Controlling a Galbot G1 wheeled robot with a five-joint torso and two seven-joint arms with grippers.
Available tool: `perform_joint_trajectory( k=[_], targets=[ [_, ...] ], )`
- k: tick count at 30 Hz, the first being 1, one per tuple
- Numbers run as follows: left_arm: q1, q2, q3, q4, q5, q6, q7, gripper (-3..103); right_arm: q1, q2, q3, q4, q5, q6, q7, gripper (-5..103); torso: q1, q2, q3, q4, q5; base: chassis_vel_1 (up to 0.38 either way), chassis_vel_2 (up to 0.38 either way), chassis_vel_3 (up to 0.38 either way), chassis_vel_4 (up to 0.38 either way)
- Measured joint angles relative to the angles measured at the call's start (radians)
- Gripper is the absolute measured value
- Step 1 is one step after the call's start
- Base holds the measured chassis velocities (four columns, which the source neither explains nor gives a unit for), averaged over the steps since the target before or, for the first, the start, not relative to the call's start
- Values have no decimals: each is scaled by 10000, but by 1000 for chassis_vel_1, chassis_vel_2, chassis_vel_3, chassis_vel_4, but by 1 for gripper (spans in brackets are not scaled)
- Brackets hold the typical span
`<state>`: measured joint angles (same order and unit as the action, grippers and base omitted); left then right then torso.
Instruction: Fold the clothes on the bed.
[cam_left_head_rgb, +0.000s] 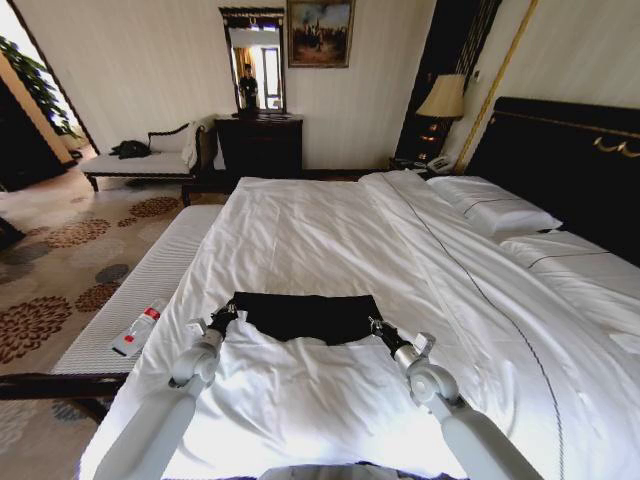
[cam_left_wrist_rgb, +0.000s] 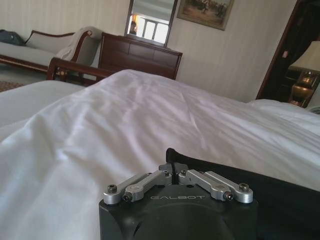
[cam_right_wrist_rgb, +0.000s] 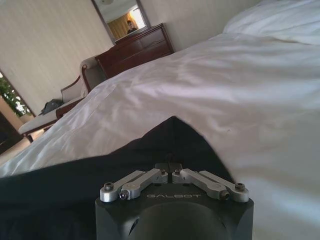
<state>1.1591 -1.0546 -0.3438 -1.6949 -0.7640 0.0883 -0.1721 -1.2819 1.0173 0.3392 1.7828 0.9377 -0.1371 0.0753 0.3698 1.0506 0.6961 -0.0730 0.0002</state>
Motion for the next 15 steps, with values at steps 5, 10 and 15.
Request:
perform_joint_trajectory(
  k=[5,10,15],
  targets=[
    [41,136,189,-247,329,-68,-19,1,-204,-167,365,86,266,28,37,0,2,-1,1,-2,-1,0,0,0,0],
    [52,87,707,-437,802,-141,-76,1,-413,-208,527,275,246,111,45,0,1,-1,1,-2,-1,0,0,0,0],
    [199,77,897,-523,1133,-189,-82,1,-592,-225,621,247,152,307,8,0,2,-1,1,-2,-1,0,0,0,0]
  ],
)
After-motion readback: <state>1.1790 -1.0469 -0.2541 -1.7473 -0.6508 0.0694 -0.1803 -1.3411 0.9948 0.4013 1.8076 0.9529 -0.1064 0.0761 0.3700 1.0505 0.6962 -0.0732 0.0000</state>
